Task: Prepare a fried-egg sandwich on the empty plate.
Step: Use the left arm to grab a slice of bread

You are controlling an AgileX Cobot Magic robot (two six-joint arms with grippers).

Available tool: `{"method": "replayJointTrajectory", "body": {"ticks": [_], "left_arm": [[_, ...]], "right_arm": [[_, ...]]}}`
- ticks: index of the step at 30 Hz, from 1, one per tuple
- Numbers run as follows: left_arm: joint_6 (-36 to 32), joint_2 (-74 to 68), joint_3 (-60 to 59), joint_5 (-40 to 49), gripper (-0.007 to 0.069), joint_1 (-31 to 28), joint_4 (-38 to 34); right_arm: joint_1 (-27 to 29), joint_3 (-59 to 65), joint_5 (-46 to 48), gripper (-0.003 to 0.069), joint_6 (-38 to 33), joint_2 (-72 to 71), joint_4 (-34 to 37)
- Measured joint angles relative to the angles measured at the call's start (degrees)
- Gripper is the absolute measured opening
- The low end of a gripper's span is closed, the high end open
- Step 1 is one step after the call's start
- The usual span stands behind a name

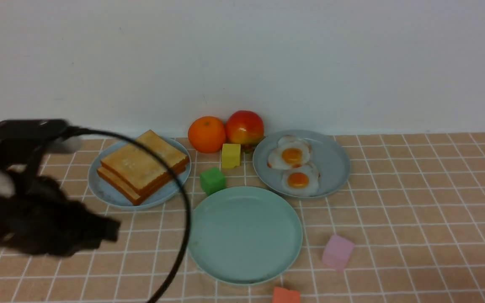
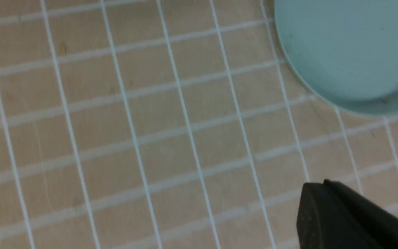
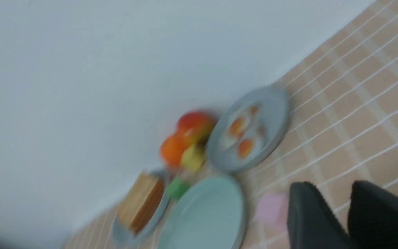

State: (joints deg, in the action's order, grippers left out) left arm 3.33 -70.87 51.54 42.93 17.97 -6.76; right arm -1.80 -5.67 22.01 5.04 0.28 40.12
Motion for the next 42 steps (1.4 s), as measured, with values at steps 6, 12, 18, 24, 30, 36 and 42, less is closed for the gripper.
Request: {"method": "replayJointTrajectory", "body": {"ticks": [6, 12, 18, 24, 30, 36, 42], "left_arm": [[-4.16, -17.16, 13.11, -2.94, -0.0013, 0.0, 3.51], [-7.0, -31.83, 25.61, -3.27, 0.0011, 0.0, 11.44], [-7.31, -40.57, 32.77, -3.81, 0.021, 0.0, 16.63], [-7.32, -45.23, 34.3, -8.67, 0.0463, 0.0, 20.4], [-7.37, -48.83, 34.44, -12.02, 0.0499, 0.0, 25.58], [-7.37, -49.73, 34.64, -12.6, 0.0275, 0.0, 27.34], [-7.5, -49.13, 34.64, -12.38, 0.0183, 0.07, 27.59]], "right_arm": [[0.0, -22.87, 26.36, 0.0057, -13.82, 12.66, -7.57], [-2.26, -33.36, 34.05, 0.0008, -17.78, 20.32, -13.8], [-3.9, -33.96, 33.22, 0.0008, -17.83, 20.4, -12.69], [-3.92, -33.96, 35.18, 0.0008, -17.89, 20.4, -11.32], [-3.92, -34.0, 35.18, 0.0011, -17.94, 20.4, -10.68], [-3.92, -34.0, 35.18, 0.0014, -17.95, 20.4, -10.49], [-3.92, -34.09, 35.18, 0.0019, -18.0, 20.4, -9.79]]}}
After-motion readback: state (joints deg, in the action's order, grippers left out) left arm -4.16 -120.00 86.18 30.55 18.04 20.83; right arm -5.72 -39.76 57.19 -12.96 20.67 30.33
